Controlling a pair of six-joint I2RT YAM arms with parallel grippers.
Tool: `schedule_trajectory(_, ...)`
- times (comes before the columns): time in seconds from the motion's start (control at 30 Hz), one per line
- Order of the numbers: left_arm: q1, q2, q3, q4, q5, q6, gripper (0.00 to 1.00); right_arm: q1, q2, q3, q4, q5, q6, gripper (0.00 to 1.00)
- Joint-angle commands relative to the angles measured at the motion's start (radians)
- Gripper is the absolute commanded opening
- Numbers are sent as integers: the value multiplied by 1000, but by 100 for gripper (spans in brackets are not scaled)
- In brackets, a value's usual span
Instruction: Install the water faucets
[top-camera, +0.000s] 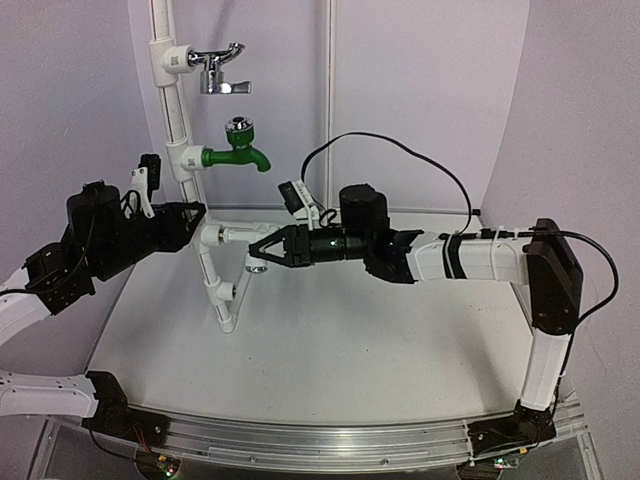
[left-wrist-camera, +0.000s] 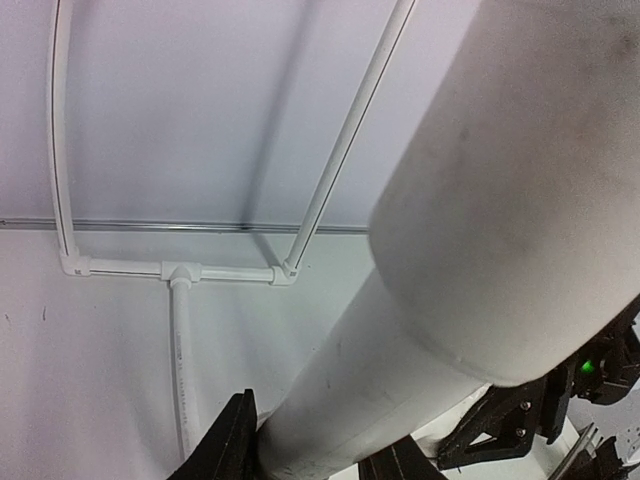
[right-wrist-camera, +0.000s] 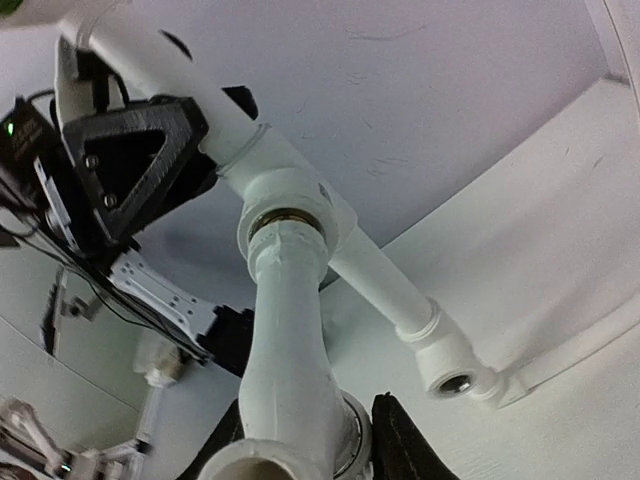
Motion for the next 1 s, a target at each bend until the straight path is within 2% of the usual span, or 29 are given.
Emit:
schedule_trajectory(0.0,-15,49,-5,-36,120,-121,0,25,-38,-5,251,55,487,46)
schedule_trajectory(0.03,-15,45,-6,-38,116,-120,0,20,-48,-21,253,69,509,54)
schedule_trajectory(0.1,-15,34,-7,-40,113,-126,0,20,-92,-46,225,84,440,71)
schedule_trajectory(0.2,-15,27,-8,-42,114,-127,0,18,-181,-125,135,152,207,84)
schedule_trajectory(0.37,-14,28,-8,-44,129,-128,0,19,-351,-230,-148,382,-404,90)
schedule_trajectory(0.47,-13,27,-9,-46,132,-126,0,27,-416,-258,-261,384,-846,91)
schedule_trajectory(0.53,-13,26,-8,-47,130,-125,0,46,-453,-286,-283,387,-1197,92)
schedule_trajectory(0.57,-13,26,-7,-48,131,-124,0,58,-463,-292,-281,402,-1320,93)
schedule_trajectory(0.73,-12,35,-4,-51,129,-122,0,70,-457,-303,-175,366,-1840,93)
schedule_trajectory(0.87,-13,37,-6,-52,128,-128,0,70,-394,-254,-141,311,-2082,94)
schedule_trajectory(0.97,-12,39,-3,-52,128,-127,0,70,-326,-240,-87,327,-2271,94)
